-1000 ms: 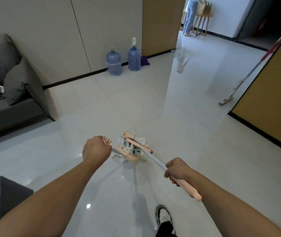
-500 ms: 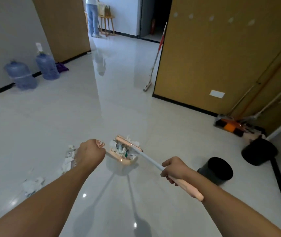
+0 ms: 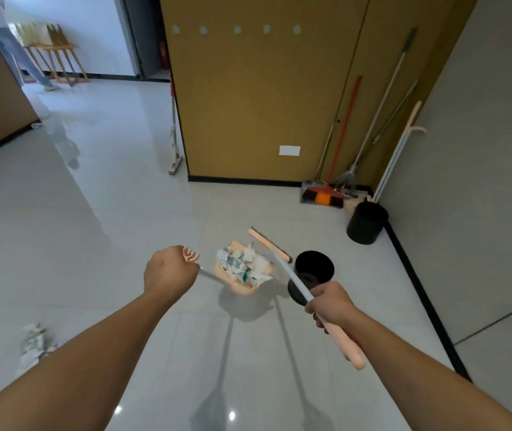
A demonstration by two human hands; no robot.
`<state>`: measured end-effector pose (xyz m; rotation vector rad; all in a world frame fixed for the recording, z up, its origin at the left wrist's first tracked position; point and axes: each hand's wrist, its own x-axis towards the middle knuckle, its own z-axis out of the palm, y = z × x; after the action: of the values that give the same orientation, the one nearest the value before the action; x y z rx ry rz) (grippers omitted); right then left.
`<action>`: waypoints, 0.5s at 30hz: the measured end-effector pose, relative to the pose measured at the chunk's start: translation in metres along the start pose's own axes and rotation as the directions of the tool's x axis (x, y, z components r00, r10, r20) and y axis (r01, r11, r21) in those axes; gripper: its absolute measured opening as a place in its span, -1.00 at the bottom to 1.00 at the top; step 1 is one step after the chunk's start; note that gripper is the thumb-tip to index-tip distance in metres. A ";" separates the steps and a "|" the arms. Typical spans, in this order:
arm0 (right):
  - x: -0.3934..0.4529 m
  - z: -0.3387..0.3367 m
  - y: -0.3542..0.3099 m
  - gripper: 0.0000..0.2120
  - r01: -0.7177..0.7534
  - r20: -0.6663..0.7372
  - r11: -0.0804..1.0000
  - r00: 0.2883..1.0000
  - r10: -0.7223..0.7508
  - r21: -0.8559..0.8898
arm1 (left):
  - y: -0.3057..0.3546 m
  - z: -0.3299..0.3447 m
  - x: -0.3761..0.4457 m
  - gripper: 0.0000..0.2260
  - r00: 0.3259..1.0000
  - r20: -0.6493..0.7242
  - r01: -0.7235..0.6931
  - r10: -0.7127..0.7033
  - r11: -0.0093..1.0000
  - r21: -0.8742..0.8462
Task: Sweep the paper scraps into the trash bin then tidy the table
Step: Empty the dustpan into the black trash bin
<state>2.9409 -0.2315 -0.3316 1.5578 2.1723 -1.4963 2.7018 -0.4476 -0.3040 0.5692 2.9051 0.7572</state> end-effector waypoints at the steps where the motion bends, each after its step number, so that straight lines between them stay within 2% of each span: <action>1: 0.001 -0.014 0.009 -0.82 -0.006 -0.021 0.999 1.000 0.007 0.031 | 0.016 0.006 -0.004 -0.92 1.000 0.001 -0.027 0.027 1.000 0.005; 5: 0.003 -0.064 0.041 -0.88 -0.023 -0.068 0.992 0.997 0.032 0.123 | 0.074 0.027 -0.019 -0.88 0.992 0.011 -0.127 0.127 0.991 0.034; 7: 0.004 -0.083 0.053 -0.82 -0.029 -0.079 0.986 0.996 0.042 0.165 | 0.098 0.036 -0.024 -0.86 0.981 0.010 -0.193 0.192 0.980 0.056; 15: 0.017 -0.116 0.080 -0.77 -0.055 -0.093 0.950 0.992 0.088 0.308 | 0.154 0.069 -0.008 -0.82 0.893 0.048 -0.447 0.447 0.871 0.203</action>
<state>3.0448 -0.1351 -0.3329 1.8246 1.9829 -1.8373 2.7723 -0.2947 -0.2894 1.2985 2.8989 0.4812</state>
